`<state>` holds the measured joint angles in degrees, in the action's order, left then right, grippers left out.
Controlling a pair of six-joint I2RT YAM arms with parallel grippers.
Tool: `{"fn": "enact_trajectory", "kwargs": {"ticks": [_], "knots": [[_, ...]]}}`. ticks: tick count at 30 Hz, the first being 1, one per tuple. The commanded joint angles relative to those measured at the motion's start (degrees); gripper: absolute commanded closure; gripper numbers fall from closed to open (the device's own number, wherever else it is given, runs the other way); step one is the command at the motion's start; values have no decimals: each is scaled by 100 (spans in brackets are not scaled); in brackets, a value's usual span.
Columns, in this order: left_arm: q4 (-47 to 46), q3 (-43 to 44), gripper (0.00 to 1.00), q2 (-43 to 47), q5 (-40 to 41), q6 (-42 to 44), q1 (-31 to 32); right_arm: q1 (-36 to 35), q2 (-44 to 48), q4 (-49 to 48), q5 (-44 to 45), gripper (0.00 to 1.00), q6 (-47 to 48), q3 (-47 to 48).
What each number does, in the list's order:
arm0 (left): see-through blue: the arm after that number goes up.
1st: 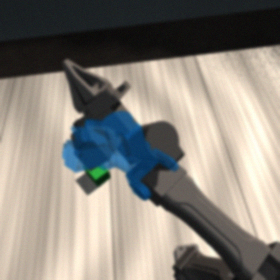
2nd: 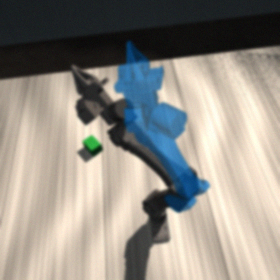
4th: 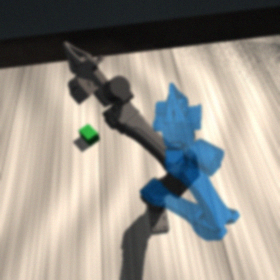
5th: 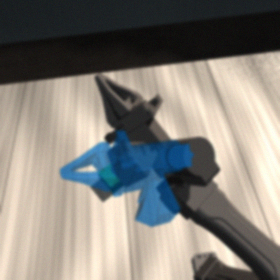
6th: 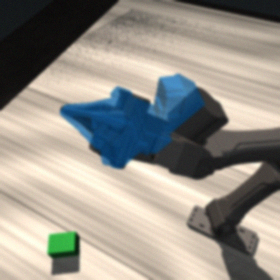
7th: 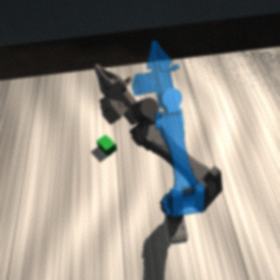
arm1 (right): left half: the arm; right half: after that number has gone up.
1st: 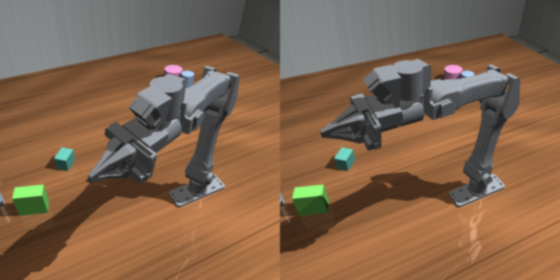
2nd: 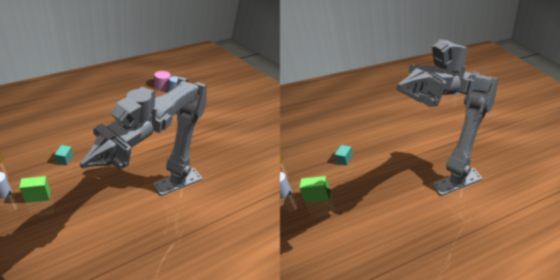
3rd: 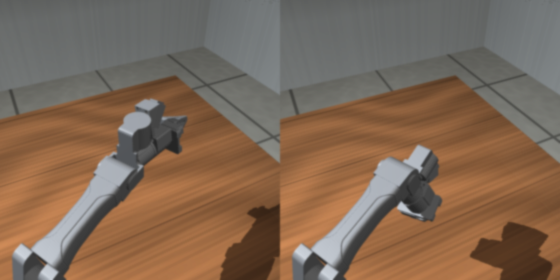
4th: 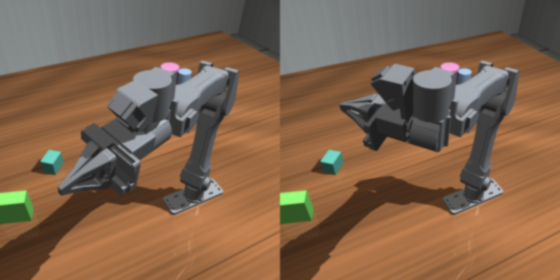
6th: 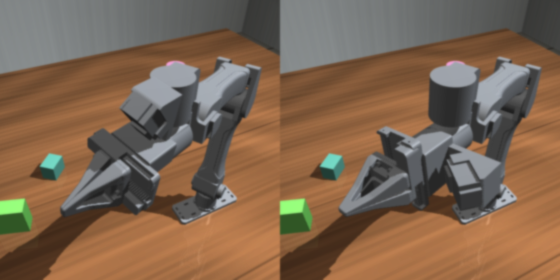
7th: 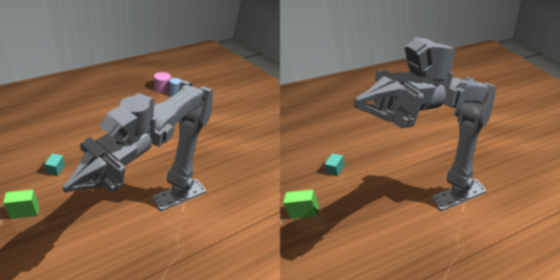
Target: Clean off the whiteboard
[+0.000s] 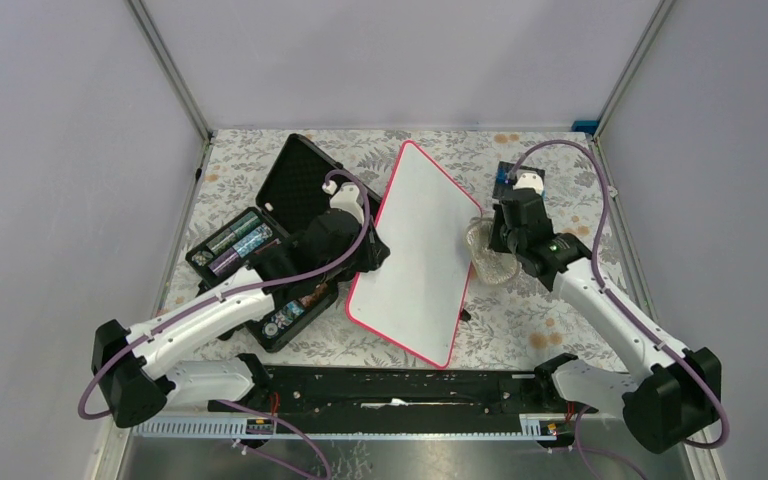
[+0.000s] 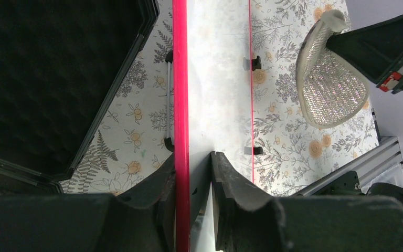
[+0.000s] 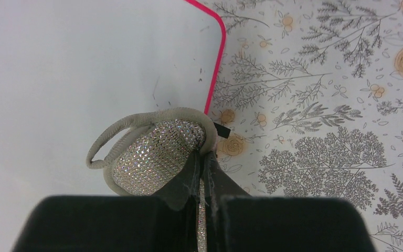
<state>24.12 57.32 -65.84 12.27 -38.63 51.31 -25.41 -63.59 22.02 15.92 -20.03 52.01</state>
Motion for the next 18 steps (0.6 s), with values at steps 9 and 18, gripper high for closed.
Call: {"fn": "enact_trajectory", "kwargs": {"ticks": [9,18], "knots": [[-100,-72,100,-403,347,255,64,765,-417,-843,-2435,100,-316,-681],[-22,-116,100,-427,418,326,63,765,-597,-1548,-3665,100,-704,-1284]]}}
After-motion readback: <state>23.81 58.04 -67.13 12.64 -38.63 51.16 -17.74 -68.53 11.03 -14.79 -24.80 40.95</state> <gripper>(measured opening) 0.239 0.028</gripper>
